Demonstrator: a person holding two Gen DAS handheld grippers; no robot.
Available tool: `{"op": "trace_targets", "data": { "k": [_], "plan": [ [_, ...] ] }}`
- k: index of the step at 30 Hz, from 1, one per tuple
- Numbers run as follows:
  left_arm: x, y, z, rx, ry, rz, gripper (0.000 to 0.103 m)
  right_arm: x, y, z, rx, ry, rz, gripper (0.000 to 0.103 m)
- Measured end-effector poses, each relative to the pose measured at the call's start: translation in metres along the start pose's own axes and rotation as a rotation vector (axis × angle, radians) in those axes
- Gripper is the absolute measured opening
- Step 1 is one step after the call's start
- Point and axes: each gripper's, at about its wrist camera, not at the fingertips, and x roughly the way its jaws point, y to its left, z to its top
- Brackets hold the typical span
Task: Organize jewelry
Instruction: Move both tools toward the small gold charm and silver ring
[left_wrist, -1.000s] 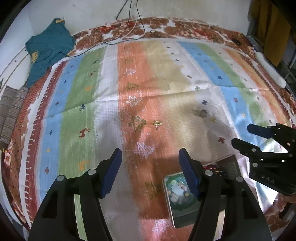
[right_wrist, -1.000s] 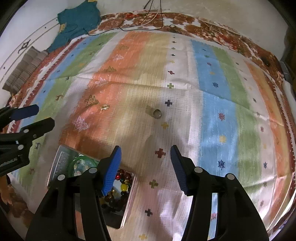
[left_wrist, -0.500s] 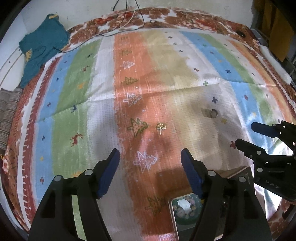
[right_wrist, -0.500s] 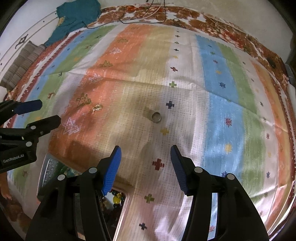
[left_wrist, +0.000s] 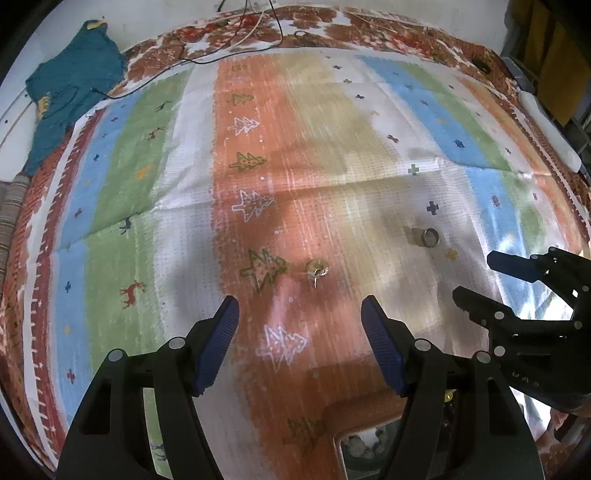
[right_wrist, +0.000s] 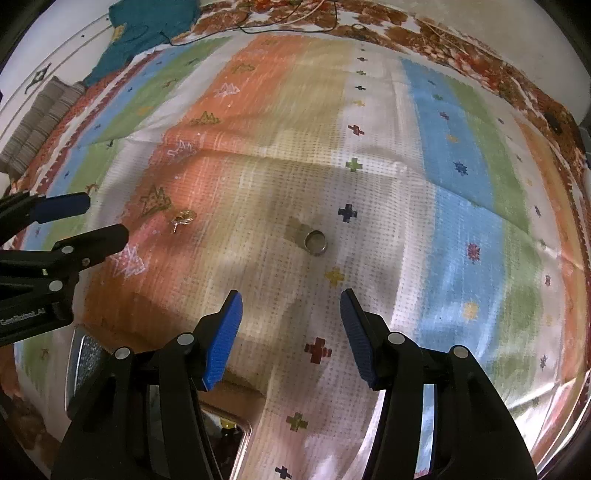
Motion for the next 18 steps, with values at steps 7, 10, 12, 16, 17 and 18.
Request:
{"op": "trace_targets", "data": {
  "k": [7,10,12,16,17,18],
  "plan": [
    [0.018,-0.002,0.007,0.017,0.03,0.009,0.068,0.013,-0.007,0.008,0.014,0.011,-0.006,0.055],
    [0.027,-0.002,0.008,0.024,0.052,0.011,0.066,0.021,-0.01,0.012,0.015,0.024,-0.013,0.055],
    [0.032,-0.003,0.008,0.03,0.064,0.012,0.066,0.027,-0.012,0.014,0.015,0.033,-0.019,0.055],
    [0.042,-0.002,0.01,0.037,0.08,0.003,0.065,0.033,-0.016,0.017,0.02,0.033,-0.029,0.055],
    [0.044,-0.003,0.01,0.043,0.086,0.001,0.064,0.035,-0.016,0.018,0.019,0.039,-0.029,0.055],
    [0.046,-0.004,0.01,0.049,0.089,0.001,0.063,0.038,-0.016,0.018,0.014,0.045,-0.03,0.055]
  ]
}}
